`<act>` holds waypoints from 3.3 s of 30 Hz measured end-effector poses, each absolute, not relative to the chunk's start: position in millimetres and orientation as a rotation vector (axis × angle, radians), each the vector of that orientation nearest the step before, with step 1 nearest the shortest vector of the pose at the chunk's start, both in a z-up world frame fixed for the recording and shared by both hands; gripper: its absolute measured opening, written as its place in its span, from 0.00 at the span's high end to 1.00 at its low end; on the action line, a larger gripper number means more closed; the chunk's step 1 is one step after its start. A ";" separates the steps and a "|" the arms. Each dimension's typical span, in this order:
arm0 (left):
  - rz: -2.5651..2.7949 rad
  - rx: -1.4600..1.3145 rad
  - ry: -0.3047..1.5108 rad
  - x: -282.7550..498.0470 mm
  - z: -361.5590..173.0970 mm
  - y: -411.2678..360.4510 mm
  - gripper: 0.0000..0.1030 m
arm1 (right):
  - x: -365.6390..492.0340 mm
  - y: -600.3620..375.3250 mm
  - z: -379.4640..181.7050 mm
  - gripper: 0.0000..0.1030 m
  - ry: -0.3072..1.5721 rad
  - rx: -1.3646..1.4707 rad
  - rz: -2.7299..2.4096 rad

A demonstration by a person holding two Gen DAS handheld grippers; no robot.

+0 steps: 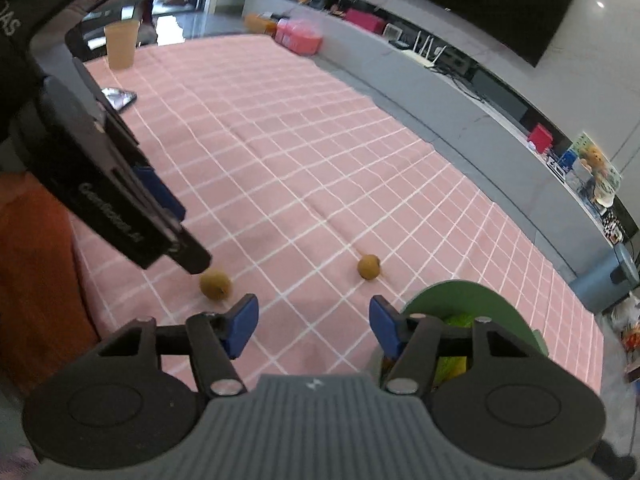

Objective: Organize fruits
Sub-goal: 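Move both grippers back to the two remaining longans on the cloth, then grasp a longan with the right gripper while the left gripper grasps another longan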

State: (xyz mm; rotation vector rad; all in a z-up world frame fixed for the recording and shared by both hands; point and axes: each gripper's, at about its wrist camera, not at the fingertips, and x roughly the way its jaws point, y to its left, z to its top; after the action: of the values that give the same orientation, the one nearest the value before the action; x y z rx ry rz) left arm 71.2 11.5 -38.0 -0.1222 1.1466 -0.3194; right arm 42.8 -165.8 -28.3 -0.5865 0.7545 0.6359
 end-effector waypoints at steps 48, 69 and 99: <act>-0.269 -0.104 1.050 110.1 -64.4 14.6 0.71 | 165.1 -130.7 -72.9 0.63 0.988 -0.749 0.777; -0.239 -0.104 1.078 114.9 -80.7 26.8 0.70 | 203.8 -119.1 -101.9 0.81 1.083 -0.752 0.702; -0.197 -0.060 0.932 89.6 -44.3 19.9 0.70 | 123.7 -130.3 -48.3 0.82 0.895 -0.648 0.639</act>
State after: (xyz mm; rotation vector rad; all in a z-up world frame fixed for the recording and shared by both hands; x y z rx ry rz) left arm 89.6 19.9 -44.3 -0.0601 0.9319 -0.1969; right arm 123.7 -130.3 -48.3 -0.6484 0.8945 0.6387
